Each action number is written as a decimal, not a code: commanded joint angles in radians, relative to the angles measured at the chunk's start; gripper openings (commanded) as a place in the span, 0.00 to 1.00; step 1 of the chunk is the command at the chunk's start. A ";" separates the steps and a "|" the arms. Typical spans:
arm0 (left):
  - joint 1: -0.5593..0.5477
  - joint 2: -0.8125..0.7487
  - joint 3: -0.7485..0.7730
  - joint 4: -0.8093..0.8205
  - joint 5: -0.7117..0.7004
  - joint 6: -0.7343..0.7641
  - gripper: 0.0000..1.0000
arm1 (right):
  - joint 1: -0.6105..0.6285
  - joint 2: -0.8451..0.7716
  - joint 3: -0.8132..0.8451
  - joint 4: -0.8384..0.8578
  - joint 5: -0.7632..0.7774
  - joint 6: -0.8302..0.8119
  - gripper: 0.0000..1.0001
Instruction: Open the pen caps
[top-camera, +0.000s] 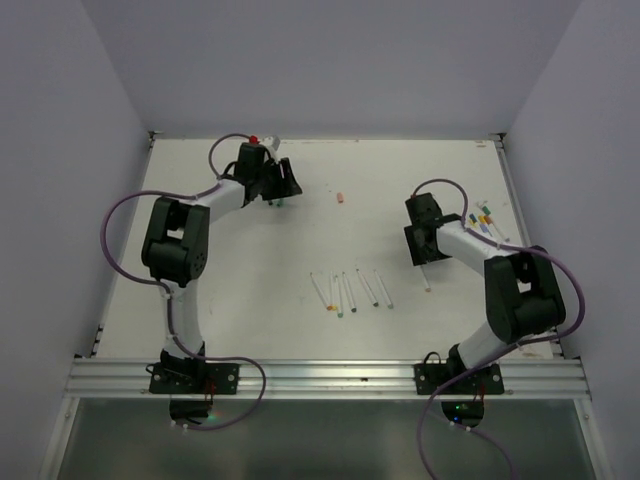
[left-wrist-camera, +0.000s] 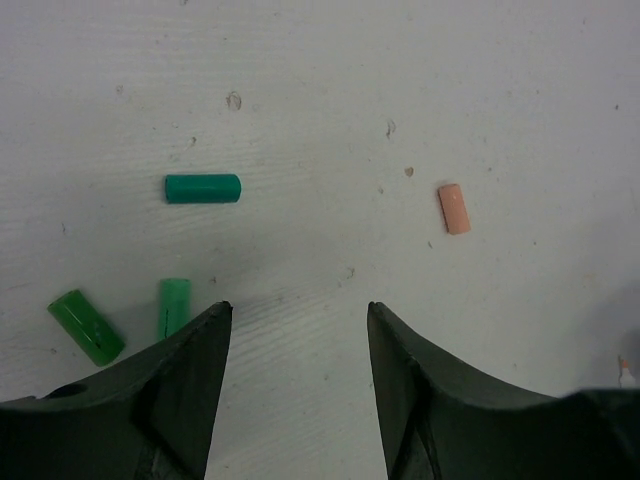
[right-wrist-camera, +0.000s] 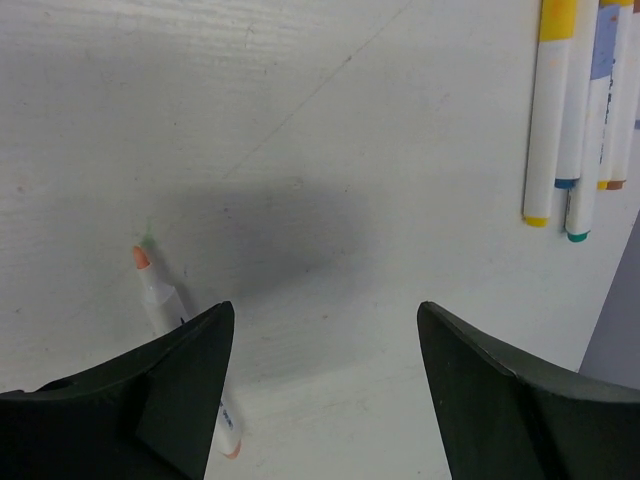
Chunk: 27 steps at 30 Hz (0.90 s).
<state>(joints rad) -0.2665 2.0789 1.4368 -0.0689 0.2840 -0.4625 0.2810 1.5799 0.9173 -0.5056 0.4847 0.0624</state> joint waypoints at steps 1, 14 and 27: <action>-0.003 -0.078 -0.015 0.052 0.056 -0.013 0.60 | -0.002 0.014 -0.011 0.016 0.049 -0.007 0.78; -0.023 -0.086 -0.041 0.121 0.090 -0.031 0.60 | 0.210 0.052 0.078 -0.054 -0.093 0.076 0.74; -0.028 -0.085 -0.064 0.173 0.129 -0.056 0.60 | -0.060 0.017 0.115 0.084 -0.098 0.007 0.76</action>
<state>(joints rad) -0.2893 2.0472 1.3926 0.0334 0.3752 -0.4976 0.3244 1.6012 0.9829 -0.5076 0.3733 0.1112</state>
